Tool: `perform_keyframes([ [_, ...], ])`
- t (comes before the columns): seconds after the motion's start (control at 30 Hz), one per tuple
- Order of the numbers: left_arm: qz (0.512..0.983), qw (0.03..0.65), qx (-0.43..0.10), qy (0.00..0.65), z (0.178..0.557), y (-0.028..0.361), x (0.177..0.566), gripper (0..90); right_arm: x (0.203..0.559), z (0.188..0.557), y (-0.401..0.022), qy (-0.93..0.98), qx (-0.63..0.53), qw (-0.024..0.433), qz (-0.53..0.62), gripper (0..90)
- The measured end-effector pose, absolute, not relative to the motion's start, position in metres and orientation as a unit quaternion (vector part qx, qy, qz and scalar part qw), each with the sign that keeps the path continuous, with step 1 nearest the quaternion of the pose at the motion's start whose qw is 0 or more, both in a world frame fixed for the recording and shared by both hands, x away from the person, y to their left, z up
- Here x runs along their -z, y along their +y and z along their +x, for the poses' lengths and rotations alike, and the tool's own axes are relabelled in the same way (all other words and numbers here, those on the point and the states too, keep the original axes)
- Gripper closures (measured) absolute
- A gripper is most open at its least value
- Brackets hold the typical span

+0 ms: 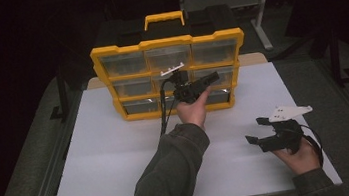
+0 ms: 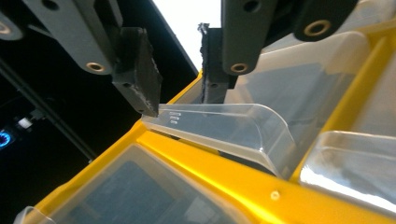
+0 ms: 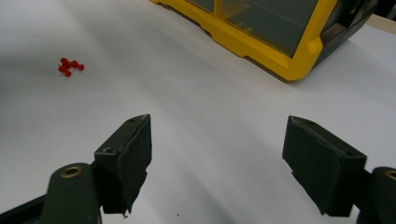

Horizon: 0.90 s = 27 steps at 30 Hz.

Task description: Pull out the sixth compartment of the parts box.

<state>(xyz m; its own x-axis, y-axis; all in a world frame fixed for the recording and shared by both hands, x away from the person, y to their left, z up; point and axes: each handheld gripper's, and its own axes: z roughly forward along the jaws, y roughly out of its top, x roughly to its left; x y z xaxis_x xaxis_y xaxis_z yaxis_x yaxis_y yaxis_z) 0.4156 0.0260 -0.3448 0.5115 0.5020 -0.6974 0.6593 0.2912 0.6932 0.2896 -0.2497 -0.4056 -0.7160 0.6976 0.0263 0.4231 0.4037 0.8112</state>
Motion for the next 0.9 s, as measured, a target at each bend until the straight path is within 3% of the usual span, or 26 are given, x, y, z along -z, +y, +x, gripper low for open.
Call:
perform_keyframes([
  [0.2,0.576,0.642,0.065,0.501,0.4191,0.0264,0.3482,74.8,0.4058,0.2891,-0.2494,0.824,-0.425,0.160,0.339,23.8],
  [0.6,0.559,0.646,0.061,0.515,0.4170,0.0239,0.3498,75.5,0.4059,0.2890,-0.2496,0.819,-0.431,0.159,0.344,24.0],
  [0.9,0.542,0.661,0.086,0.511,0.4144,0.0267,0.3544,75.3,0.4060,0.2888,-0.2506,0.817,-0.434,0.163,0.344,23.9],
])
